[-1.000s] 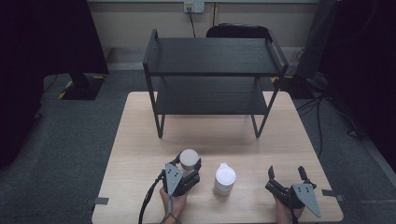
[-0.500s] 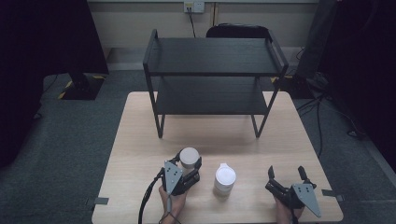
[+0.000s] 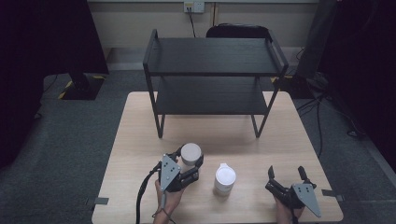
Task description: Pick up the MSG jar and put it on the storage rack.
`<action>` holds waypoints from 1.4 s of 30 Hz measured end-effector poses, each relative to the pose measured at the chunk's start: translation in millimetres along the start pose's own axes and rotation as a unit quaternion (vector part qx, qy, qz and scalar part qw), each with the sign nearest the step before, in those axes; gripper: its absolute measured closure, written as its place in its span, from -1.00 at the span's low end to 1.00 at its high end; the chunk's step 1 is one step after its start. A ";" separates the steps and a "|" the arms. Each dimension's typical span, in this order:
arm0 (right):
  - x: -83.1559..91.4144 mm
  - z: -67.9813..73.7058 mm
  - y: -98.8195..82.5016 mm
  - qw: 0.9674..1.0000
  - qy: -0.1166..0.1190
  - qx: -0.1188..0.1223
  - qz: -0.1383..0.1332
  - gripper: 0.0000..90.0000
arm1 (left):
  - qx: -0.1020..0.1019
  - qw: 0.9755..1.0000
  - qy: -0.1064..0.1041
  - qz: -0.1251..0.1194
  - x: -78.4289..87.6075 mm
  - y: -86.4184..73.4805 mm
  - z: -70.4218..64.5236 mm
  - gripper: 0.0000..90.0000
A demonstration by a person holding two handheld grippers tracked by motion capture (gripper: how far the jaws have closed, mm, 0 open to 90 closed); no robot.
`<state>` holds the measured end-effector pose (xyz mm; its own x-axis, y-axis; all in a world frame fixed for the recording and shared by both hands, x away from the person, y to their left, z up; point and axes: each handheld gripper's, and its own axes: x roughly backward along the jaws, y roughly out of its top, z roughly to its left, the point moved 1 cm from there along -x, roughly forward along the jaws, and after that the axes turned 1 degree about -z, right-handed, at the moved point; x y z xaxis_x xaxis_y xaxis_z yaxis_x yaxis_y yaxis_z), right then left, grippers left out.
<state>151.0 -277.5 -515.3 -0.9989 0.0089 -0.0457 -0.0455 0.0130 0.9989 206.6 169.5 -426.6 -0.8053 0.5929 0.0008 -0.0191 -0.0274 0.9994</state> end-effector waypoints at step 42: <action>0.5 1.1 0.0 1.000 -0.004 0.000 0.000 -1.00 | 0.002 0.992 -0.104 -0.072 -77.9 194.2 99.1 -0.24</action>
<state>150.5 -276.4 -515.4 -0.9988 0.0171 -0.0459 -0.0457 0.0130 0.9989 324.3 197.8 -229.2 -0.6550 0.7433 -0.1360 -0.1220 0.0736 0.9898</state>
